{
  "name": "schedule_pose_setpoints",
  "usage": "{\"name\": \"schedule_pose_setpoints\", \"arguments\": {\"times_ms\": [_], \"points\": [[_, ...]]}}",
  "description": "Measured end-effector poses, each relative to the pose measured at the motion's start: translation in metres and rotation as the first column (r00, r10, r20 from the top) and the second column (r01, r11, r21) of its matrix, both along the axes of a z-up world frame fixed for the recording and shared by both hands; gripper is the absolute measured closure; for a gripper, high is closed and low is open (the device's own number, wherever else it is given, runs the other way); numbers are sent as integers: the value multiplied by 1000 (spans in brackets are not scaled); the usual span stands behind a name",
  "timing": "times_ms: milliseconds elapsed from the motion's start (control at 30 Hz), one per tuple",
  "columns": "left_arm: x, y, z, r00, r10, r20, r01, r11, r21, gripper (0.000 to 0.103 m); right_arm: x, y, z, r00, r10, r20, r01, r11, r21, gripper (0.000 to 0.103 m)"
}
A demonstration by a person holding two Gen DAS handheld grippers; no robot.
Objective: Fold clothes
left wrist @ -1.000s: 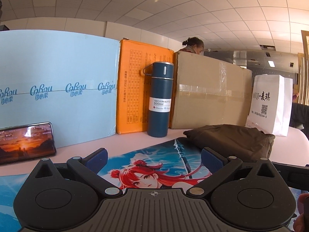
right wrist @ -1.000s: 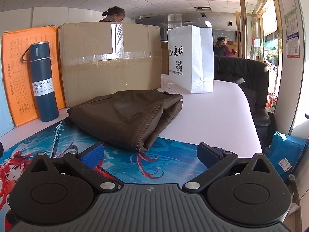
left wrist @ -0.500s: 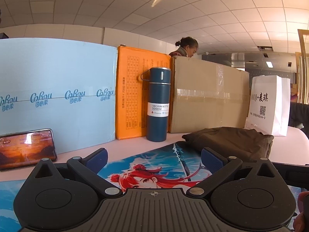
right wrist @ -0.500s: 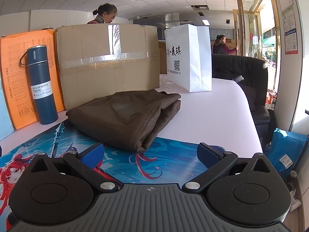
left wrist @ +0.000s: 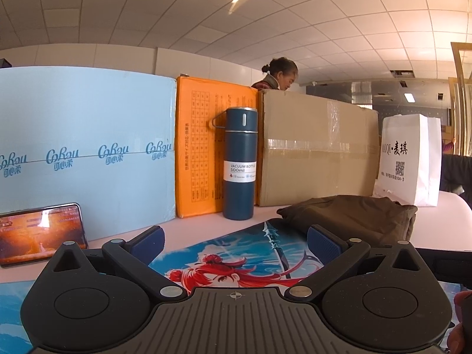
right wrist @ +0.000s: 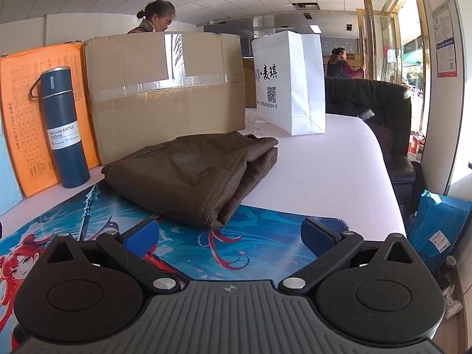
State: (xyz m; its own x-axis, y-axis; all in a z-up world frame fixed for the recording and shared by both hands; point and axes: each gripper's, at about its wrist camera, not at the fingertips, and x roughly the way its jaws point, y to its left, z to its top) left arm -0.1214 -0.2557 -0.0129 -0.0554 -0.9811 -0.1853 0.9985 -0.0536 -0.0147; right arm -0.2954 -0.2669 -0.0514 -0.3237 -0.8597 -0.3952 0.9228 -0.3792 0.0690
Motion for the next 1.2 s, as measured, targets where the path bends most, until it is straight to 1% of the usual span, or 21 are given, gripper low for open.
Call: {"name": "schedule_pose_setpoints", "arguments": {"times_ms": [1200], "points": [[-1, -1, -1, 1000, -1, 2, 1, 1000, 1, 0, -1, -1, -1, 1000, 19, 17, -19, 1000, 10, 0]]}}
